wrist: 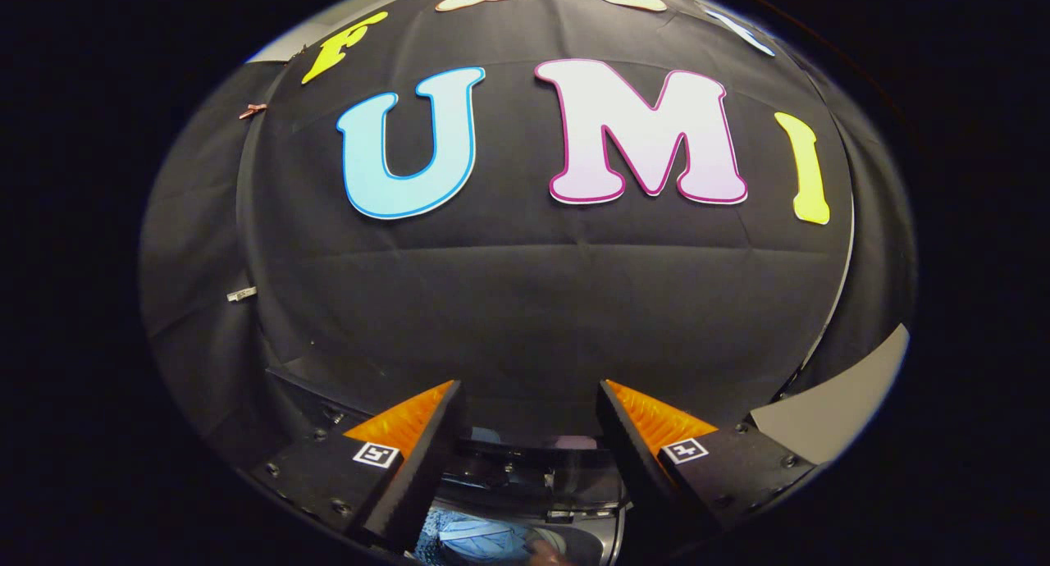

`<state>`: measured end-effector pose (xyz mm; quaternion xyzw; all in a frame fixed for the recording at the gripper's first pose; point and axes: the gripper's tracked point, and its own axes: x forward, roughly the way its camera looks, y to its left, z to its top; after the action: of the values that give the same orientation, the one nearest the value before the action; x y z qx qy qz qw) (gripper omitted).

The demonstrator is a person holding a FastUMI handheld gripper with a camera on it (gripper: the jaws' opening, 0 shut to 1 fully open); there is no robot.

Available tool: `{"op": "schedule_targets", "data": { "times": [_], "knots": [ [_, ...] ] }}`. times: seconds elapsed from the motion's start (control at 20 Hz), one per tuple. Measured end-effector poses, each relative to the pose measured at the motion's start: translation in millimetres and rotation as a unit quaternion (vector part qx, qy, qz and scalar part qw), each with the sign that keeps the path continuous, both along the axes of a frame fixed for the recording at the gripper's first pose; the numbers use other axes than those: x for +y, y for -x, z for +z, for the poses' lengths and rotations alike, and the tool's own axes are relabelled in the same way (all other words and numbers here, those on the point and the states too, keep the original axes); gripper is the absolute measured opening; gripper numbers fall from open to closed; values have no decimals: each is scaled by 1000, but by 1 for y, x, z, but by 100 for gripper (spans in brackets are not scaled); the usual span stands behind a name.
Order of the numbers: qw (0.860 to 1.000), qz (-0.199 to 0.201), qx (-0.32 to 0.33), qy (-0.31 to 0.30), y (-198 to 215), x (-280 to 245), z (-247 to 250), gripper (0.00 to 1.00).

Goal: Put the clothes into the washing machine and then close the washing machine lid.

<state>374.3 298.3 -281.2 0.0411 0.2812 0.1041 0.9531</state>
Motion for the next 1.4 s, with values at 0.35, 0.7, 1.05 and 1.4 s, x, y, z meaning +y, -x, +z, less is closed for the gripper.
{"op": "schedule_targets", "data": {
  "times": [0.35, 0.7, 1.05, 1.4],
  "knots": [
    [1000, -21, 17, 15, 61, -8, 17, 100],
    [998, -25, 55, 28, 138, -14, 11, 99],
    [995, -11, 97, 25, 195, -9, -1, 99],
    [998, 9, 54, 10, 210, -19, 46, 99]
  ]
}}
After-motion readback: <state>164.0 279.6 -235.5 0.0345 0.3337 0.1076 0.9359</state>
